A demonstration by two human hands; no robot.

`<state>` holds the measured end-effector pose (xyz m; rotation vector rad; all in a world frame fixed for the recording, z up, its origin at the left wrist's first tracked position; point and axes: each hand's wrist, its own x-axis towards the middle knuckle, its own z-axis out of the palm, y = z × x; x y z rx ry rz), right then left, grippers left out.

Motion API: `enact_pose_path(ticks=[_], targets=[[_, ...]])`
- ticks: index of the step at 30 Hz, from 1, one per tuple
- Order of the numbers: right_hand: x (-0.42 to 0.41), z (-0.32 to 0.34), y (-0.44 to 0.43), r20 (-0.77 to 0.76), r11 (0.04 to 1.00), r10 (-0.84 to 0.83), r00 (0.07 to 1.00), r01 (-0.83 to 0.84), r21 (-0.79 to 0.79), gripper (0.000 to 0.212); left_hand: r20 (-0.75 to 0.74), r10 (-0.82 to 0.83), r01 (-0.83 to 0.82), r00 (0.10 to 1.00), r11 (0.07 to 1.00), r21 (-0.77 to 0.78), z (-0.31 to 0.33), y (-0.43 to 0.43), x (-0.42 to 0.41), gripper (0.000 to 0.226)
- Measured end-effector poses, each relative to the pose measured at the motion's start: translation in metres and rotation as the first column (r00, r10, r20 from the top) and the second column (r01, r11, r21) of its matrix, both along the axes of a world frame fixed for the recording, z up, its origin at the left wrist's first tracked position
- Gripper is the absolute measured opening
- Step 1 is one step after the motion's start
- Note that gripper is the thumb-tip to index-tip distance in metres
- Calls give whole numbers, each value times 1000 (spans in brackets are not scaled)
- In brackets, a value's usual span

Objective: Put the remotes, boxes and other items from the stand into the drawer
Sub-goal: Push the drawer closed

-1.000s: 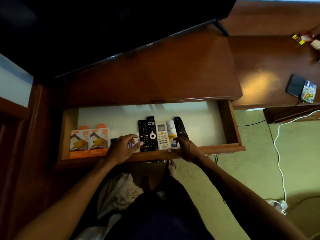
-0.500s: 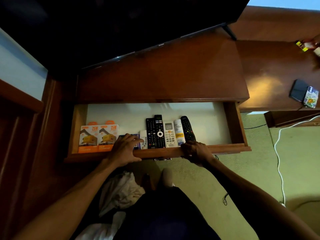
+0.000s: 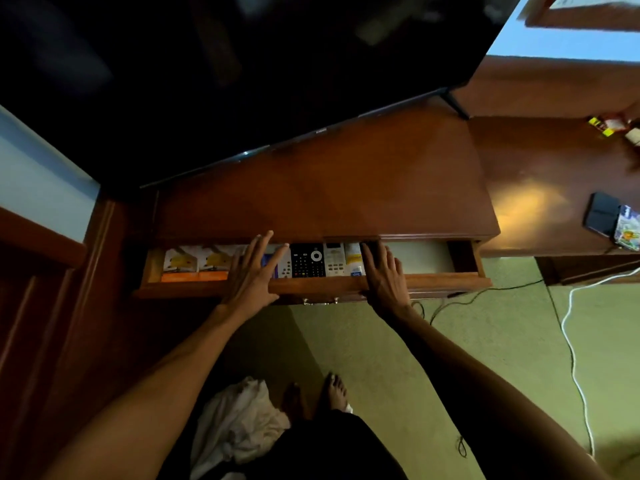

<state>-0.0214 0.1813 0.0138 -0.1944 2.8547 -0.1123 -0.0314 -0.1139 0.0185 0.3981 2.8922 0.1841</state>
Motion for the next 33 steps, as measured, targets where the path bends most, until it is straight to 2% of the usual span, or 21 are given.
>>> enact_pose_path(ticks=[2, 8, 13, 18, 22, 25, 28, 30, 31, 33], targets=[[-17, 0, -4, 3, 999, -4, 1000, 4, 42, 123, -15, 15, -15, 1000, 999, -47, -1, -1, -15, 129], [-60, -4, -7, 4, 993, 55, 998, -55, 107, 118, 2, 84, -84, 996, 990, -117, -6, 7, -52, 123], [-80, 0, -3, 21, 992, 93, 995, -95, 86, 96, 53, 131, -124, 990, 985, -120, -9, 15, -72, 101], [-97, -4, 0, -26, 962, 150, 988, -140, 234, 72, 29, 184, -180, 983, 978, -106, -17, 21, -80, 91], [-102, -7, -2, -95, 958, 180, 979, -153, 244, 56, -4, 201, -200, 980, 974, -108, -14, 23, -82, 86], [-99, 7, -6, -37, 983, 91, 995, -83, 163, 51, 22, 240, -238, 971, 970, -56, -3, 28, -82, 82], [-88, 19, -5, 18, 999, 32, 999, -32, 5, 63, 127, 314, -324, 941, 944, 68, 15, 34, -83, 71], [-79, 38, -6, 57, 988, -4, 998, 13, -157, 68, 318, 332, -426, 888, 855, 297, 39, 35, -88, 62], [-67, 47, -5, 77, 970, -19, 997, 37, -241, 63, 391, 305, -459, 868, 794, 400, 54, 33, -85, 56], [-22, 51, 4, 174, 927, -15, 985, 79, -367, 49, 431, 238, -455, 870, 725, 518, 83, 28, -50, 44]])
